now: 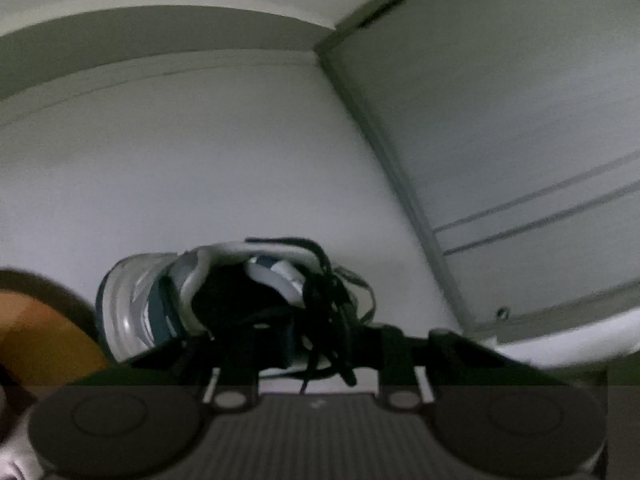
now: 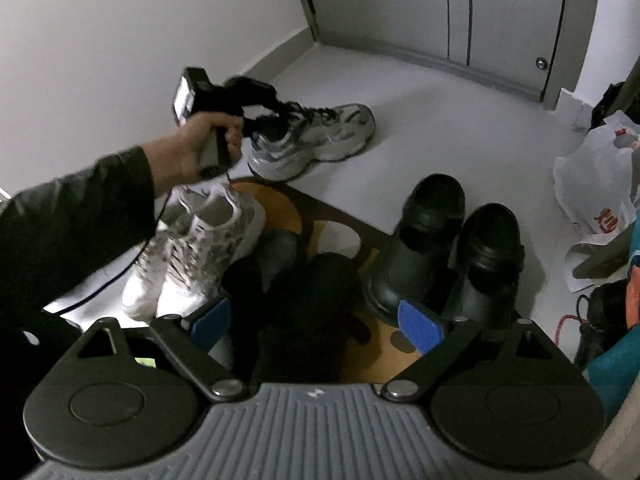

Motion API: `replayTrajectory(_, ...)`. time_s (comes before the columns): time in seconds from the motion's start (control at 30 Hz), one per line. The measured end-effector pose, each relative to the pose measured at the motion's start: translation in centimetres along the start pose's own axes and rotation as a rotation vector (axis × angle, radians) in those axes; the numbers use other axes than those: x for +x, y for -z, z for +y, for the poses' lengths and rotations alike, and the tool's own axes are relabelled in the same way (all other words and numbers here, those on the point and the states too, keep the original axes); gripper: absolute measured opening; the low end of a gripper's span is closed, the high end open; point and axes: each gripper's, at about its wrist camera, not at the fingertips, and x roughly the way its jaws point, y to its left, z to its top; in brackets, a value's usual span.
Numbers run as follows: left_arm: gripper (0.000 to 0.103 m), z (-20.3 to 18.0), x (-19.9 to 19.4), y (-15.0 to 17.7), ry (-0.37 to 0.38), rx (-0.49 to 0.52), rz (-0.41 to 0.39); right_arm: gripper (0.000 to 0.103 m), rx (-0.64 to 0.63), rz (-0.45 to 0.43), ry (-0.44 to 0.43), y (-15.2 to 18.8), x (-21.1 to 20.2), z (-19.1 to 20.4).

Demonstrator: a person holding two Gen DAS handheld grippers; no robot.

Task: Organize scattered shoes
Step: 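Lift the grey sneaker with the left gripper and carry it toward the mat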

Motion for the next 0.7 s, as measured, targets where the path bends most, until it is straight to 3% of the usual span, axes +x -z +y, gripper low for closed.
replayTrajectory(0.07, 0.023, 0.1, -0.2, 0.2, 0.013, -0.041, -0.011, 0.094, -0.008, 0.001, -0.002, 0.1, -0.3, 0.1)
replayTrajectory(0.3, 0.023, -0.4, -1.0, 0.2, 0.025, -0.04, -0.027, 0.094, -0.025, -0.014, -0.023, -0.1, -1.3, 0.3)
replayTrajectory(0.43, 0.027, -1.4, 0.1, -0.3, 0.019, -0.016, 0.02, 0.094, -0.021, -0.015, -0.024, -0.2, -1.4, 0.2)
replayTrajectory(0.53, 0.029, -1.5, 0.7, -0.2, 0.009, -0.009, 0.013, 0.094, -0.028, -0.021, -0.025, -0.3, -1.6, 0.3)
replayTrajectory(0.7, 0.042, -1.1, 1.5, 0.4, 0.031, -0.02, 0.016, 0.094, -0.027, -0.029, -0.021, -0.4, -1.9, 0.1)
